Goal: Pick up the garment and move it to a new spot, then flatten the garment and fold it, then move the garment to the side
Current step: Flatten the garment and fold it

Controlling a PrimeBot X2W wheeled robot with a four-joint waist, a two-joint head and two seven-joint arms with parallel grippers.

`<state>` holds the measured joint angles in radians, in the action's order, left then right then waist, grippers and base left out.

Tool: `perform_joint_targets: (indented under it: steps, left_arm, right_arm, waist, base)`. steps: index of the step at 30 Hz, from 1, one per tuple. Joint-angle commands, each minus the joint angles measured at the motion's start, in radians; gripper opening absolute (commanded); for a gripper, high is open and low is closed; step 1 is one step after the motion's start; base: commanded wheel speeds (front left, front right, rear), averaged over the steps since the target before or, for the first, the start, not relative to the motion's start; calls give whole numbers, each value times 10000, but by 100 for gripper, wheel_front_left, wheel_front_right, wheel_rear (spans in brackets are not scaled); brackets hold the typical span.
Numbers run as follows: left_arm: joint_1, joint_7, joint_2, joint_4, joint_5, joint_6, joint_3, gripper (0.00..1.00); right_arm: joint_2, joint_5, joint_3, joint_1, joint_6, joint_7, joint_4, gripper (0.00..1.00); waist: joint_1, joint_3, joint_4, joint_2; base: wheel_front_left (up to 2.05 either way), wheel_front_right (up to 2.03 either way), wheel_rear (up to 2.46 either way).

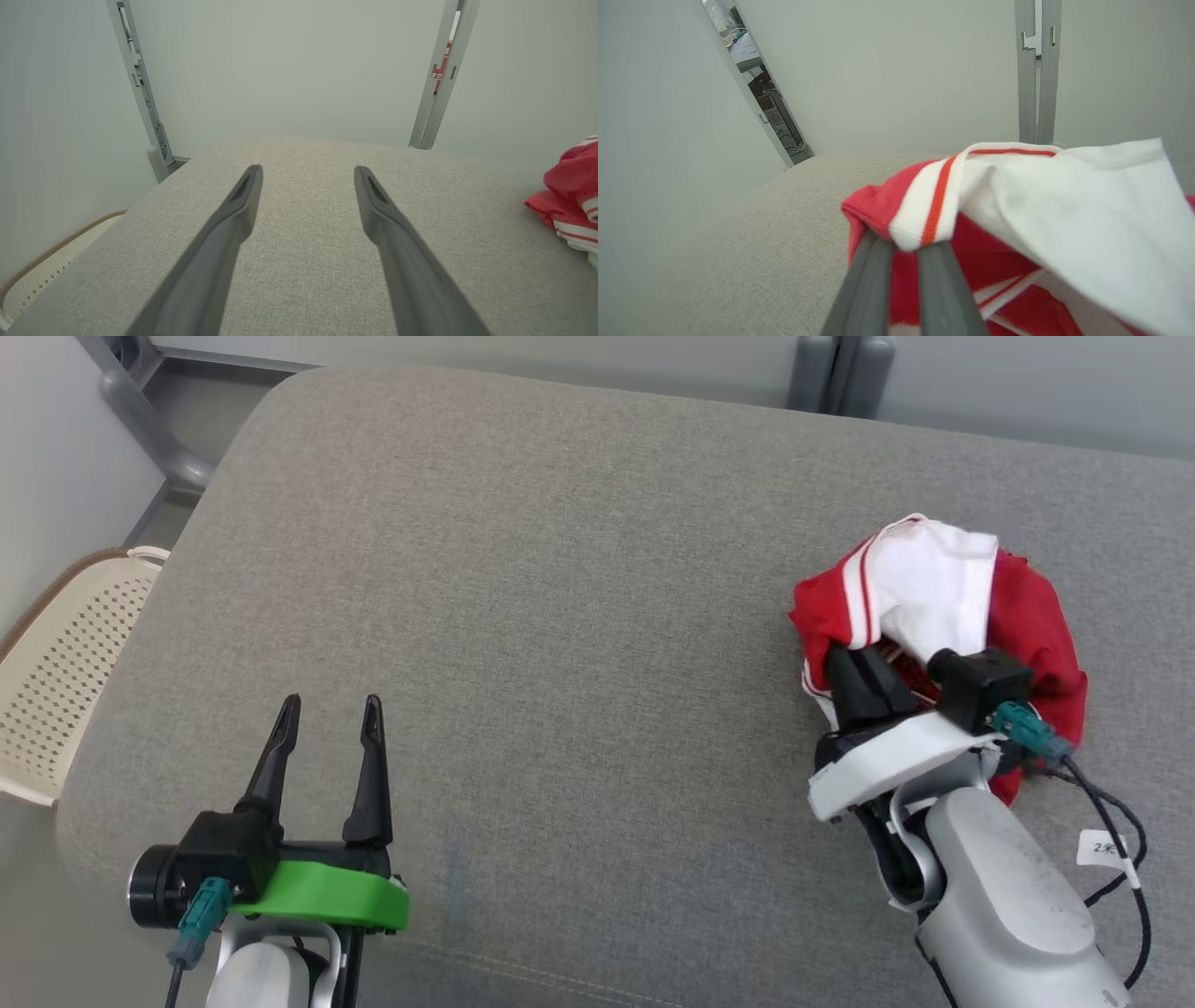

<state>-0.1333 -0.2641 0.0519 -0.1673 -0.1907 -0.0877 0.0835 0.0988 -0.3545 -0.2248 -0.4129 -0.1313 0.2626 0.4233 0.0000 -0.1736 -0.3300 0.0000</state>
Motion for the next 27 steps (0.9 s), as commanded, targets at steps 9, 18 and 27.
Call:
perform_joint_targets:
  steps: [9, 18, 27]
  left_arm:
    - [228, 1, -13, 14, -127, 28, 25, 100]
    - [61, 0, -12, -25, -422, 256, 445, 100]
    - [295, 0, -11, -49, -465, 336, 325, 100]
  right_arm:
    - [-211, 227, -3053, -239, 13, 30, 572, 0]
    - [-424, -491, -5294, -751, 13, 30, 2372, 63]
    - [30, -633, -4944, -428, 13, 29, 2399, 100]
  waist:
    - [0, 51, -519, 0]
    - [0, -63, -785, 0]
    - [0, 164, -202, 0]
  base:
    - [0, 0, 0]
    - [0, 0, 0]
    - [0, 0, 0]
